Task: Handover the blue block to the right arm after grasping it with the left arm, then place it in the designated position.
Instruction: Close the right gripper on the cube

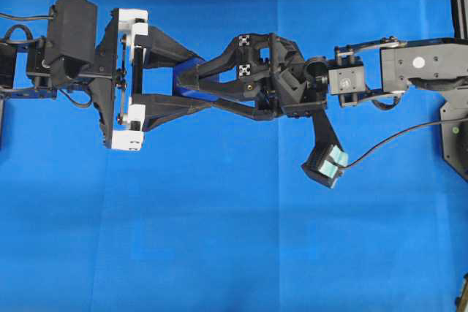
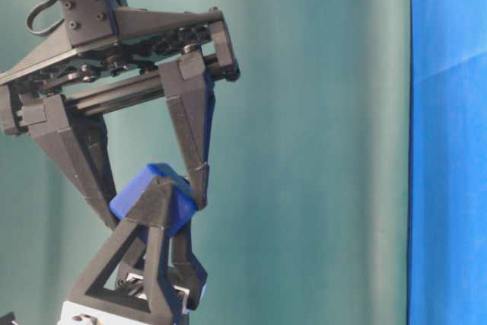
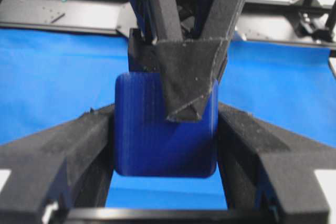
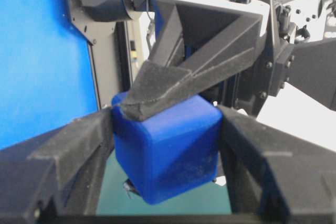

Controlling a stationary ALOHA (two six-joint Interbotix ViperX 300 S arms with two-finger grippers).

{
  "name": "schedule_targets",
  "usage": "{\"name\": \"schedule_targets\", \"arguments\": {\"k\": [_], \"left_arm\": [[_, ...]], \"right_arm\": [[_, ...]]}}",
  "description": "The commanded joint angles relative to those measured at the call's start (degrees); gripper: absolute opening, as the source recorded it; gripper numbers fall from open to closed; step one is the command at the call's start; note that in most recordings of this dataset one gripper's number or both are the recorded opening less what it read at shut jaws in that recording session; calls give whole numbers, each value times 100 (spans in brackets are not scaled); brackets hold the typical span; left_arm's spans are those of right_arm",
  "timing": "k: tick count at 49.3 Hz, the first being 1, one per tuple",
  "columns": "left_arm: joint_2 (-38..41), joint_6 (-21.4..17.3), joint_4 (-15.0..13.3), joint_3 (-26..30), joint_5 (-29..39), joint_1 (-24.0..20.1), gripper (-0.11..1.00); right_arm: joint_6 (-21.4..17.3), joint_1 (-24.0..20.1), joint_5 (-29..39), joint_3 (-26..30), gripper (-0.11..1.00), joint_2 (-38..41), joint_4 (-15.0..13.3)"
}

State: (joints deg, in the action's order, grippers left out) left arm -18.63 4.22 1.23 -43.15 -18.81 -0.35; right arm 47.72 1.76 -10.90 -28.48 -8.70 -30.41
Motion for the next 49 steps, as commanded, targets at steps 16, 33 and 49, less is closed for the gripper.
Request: {"name": "schedule_targets", "arguments": {"k": [16,33,49], "left_arm": [[-26,9,-9,158,-35,18,49],[-26,9,-18,158,-35,18,93],[-70,9,-18,114,-44,18,93]], "right_arm": [[-141,18,114,211,52,-70,53],[-149,26,185,202,52,-70,79],[-149,9,193,44,52,-211,105]]}}
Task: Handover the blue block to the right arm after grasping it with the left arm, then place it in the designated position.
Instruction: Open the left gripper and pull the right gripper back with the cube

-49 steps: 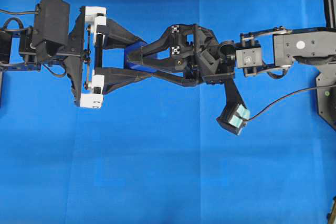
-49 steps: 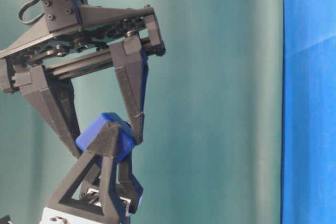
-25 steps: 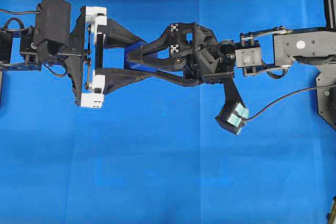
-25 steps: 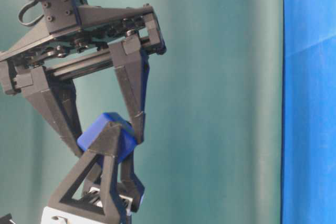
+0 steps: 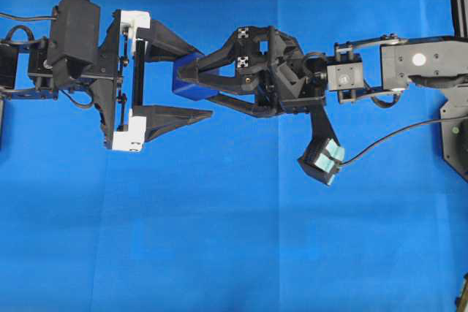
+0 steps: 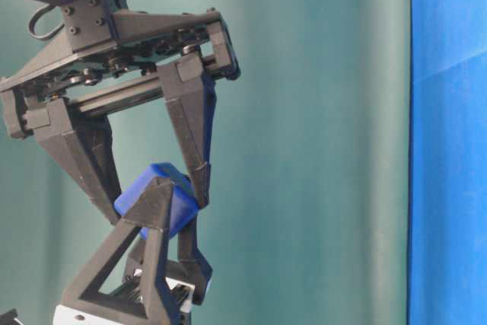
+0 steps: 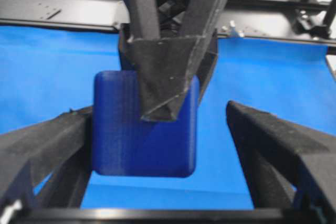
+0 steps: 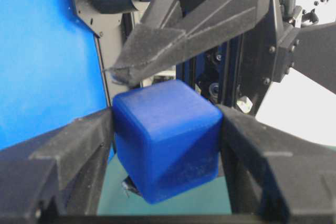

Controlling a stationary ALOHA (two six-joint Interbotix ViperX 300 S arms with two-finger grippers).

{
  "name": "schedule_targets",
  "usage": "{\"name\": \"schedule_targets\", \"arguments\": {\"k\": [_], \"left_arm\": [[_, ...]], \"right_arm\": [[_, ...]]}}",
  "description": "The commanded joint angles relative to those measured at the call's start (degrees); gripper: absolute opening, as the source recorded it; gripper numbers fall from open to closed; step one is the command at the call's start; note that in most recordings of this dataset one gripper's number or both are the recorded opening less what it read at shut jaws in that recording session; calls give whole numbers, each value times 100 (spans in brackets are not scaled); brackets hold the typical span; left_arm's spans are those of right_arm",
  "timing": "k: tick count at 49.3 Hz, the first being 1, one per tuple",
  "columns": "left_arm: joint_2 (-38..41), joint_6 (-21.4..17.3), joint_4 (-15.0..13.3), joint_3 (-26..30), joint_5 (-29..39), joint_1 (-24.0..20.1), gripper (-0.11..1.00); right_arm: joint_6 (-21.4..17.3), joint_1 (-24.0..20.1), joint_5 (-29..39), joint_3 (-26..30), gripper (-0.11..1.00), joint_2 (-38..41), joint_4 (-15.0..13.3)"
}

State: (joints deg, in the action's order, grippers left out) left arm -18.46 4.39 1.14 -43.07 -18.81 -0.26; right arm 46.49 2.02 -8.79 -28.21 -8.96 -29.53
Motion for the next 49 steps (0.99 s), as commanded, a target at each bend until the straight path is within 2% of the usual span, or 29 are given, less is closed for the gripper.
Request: {"name": "schedule_targets", "arguments": {"k": [1,31,49], "left_arm": [[-97,-9,-9,105,-44,0,93],[-352,-9,-9,-132,-35,0,93],[-448,-9,-9,-211,-35,0,93]], "right_arm": [[-26,-18,-26,-9,52,-220,26],[-26,-53,510,-1204,52,-1767,26],[-44,-88,721,-1336,52,-2004,70]]}}
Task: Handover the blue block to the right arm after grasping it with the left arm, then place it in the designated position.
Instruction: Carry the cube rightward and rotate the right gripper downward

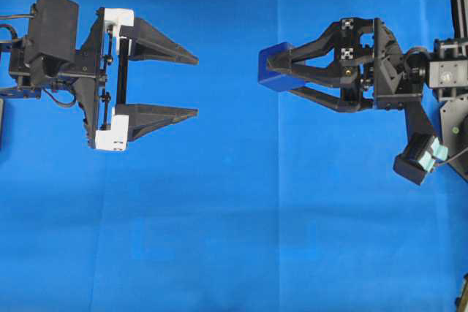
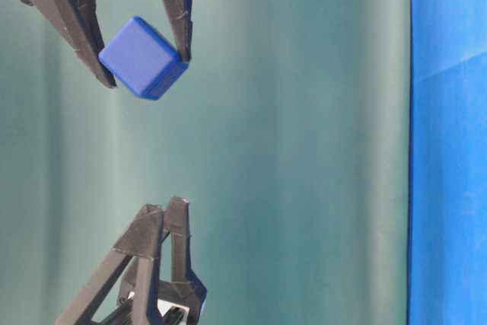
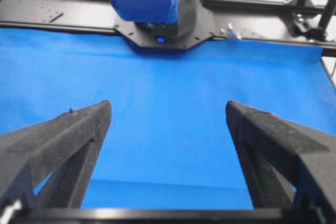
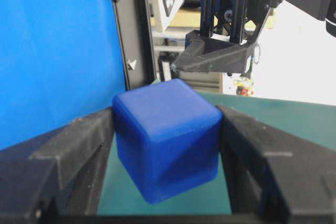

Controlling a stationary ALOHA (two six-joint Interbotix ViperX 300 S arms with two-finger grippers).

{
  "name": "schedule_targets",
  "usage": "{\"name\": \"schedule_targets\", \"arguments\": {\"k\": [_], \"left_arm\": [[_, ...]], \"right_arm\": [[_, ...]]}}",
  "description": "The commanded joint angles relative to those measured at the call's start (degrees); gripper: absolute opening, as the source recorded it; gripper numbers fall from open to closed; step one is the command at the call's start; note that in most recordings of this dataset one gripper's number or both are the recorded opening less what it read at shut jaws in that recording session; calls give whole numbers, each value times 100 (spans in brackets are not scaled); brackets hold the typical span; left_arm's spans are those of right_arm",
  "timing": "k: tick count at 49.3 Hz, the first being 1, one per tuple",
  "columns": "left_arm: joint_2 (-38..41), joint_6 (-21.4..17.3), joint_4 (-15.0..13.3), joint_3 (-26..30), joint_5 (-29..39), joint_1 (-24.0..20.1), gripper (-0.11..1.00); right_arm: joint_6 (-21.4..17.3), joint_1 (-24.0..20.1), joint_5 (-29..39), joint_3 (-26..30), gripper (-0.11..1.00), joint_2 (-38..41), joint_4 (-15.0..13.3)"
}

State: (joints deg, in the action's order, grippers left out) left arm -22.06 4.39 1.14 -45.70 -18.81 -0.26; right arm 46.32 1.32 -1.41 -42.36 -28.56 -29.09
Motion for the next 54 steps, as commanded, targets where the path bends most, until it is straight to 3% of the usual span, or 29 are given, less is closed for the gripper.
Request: {"name": "schedule_targets", "arguments": {"k": [1,17,27,38,46,54], "left_arm": [[-97,-9,-9,62,-35,0,93],[-88,-18,-9,62,-9,0,93],[-88,-62,-9,70,-18,0,93],[-88,-79,-9,79,-9,0,93],[-88,-97,-9,70,-9,9,93],[-88,-105,-9,70,-9,0,93]], "right_arm": [[-35,-18,-18,97,52,-35,26],[-123,-18,-18,97,52,-18,97],[-817,-18,-9,97,52,-18,545],[-2092,-44,44,79,52,-62,1020],[-3349,-44,53,79,52,-70,1292],[-4764,-44,97,79,52,-70,1345]]}}
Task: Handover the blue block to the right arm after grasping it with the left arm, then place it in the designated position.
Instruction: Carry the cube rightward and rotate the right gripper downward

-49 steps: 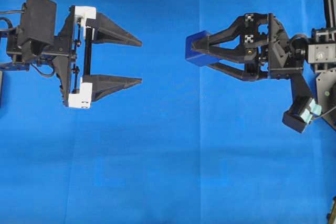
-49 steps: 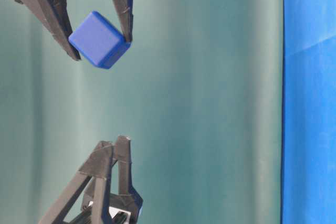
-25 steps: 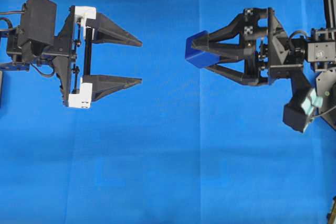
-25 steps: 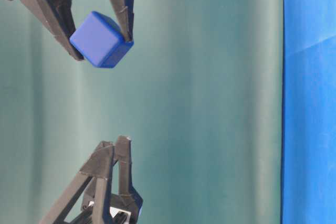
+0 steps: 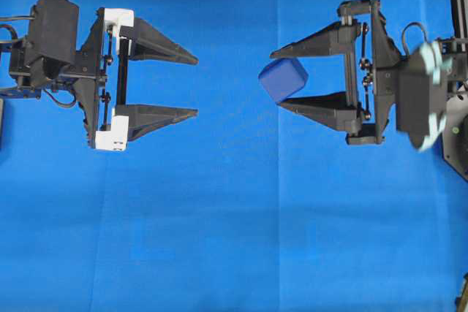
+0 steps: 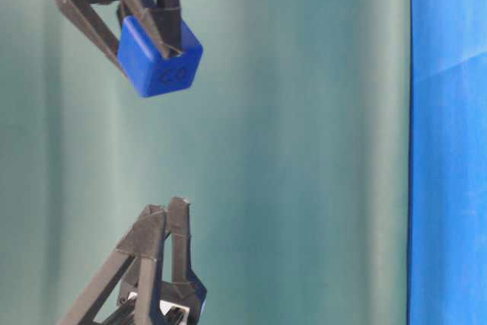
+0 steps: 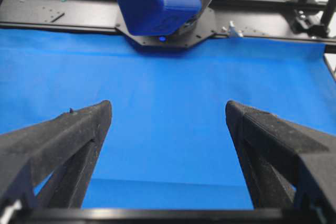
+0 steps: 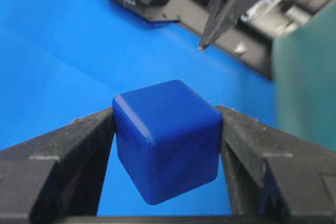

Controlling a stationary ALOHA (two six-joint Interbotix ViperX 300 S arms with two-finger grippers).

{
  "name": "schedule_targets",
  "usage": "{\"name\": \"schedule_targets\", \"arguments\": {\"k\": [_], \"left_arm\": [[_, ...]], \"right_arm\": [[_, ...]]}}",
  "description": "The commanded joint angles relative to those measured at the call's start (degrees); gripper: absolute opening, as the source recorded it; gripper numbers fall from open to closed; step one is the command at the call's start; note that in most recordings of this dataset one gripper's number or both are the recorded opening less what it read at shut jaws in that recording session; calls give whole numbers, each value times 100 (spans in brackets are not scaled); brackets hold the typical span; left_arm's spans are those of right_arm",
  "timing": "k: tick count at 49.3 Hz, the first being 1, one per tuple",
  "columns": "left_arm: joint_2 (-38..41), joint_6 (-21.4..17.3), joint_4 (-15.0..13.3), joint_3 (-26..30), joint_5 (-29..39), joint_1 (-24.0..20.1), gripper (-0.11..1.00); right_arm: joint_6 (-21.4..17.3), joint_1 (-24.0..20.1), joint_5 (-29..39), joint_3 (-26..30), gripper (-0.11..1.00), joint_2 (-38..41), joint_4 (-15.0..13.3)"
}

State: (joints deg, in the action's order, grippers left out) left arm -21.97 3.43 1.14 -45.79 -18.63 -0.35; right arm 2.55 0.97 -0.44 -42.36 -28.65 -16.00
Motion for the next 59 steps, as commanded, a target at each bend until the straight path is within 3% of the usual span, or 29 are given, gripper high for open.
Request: {"name": "schedule_targets", "arguments": {"k": [1,11,21,59], "left_arm": [[-97,-9,-9,79,-26,9,93],[-105,-26,-9,79,-26,9,93],[-97,-26,-9,79,-35,18,93],[-105,-18,-9,70,-18,26,93]], "right_arm": [[-554,-9,9,79,52,-62,26],[-1942,-9,0,79,52,-62,26],[-2637,-18,-18,79,52,-62,35],[-2698,-9,53,79,52,-62,9]]}}
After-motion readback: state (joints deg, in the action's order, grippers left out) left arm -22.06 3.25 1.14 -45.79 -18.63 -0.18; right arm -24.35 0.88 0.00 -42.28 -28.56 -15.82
